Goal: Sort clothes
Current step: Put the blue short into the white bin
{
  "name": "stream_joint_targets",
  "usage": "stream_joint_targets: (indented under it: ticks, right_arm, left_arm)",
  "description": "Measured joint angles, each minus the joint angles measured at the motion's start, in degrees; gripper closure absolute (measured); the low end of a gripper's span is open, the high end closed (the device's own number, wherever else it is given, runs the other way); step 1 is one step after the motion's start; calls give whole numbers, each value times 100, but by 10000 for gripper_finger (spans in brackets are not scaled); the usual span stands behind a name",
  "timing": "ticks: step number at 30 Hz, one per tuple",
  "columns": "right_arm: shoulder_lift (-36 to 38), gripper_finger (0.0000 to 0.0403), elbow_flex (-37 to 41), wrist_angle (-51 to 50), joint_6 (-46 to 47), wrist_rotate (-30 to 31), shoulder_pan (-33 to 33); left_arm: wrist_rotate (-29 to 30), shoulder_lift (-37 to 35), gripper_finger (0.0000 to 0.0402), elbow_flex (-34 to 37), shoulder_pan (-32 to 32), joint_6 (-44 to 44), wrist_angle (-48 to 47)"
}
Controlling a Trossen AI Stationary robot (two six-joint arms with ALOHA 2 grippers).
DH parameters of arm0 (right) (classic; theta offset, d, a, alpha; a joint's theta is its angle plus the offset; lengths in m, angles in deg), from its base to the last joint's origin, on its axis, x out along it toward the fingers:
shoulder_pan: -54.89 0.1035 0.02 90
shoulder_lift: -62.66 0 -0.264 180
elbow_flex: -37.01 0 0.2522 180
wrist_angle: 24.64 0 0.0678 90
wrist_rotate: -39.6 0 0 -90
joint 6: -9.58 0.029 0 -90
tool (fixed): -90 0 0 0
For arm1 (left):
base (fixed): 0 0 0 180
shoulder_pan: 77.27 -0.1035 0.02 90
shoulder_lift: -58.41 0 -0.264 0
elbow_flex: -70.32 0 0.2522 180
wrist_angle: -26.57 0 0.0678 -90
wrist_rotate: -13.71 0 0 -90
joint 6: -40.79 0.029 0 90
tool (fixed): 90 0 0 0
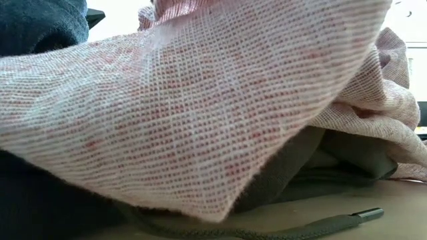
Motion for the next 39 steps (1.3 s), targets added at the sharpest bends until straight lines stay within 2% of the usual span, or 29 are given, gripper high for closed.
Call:
stream_joint_targets:
  ticks: [6,12,17,20,24,25,30,35,39]
  right_arm:
    - [-739,221,-812,-565,-420,-440,8]
    - [-1514,221,-1758,-1700,-708,-175,40]
    - [-1833,229,-2034,-2069,-1032,-162,26]
    - [-1877,268,-2020,-2065,-1157,-120,30]
    - [-1863,371,-2105,-2182,-1146,75,33]
    - [-1861,385,-2179,-2264,-1154,118,33]
    - [-1858,390,-3045,-3140,-1256,799,113]
    - [-1806,396,-4259,-4322,-1522,1864,214]
    - [-864,398,-3624,-4263,-1639,2642,267]
  left_arm:
    - [4,0,394,0,0,0,-2]
    - [6,-2,394,0,0,1,-2]
    - [6,-1,394,0,0,2,-4]
    - [7,-1,394,0,0,4,-5]
    - [9,0,394,0,0,4,-4]
    - [9,-2,394,0,0,4,-5]
    - [9,0,394,0,0,2,-4]
    - [9,0,394,0,0,0,-2]
    - [-7,-2,394,0,0,-26,11]
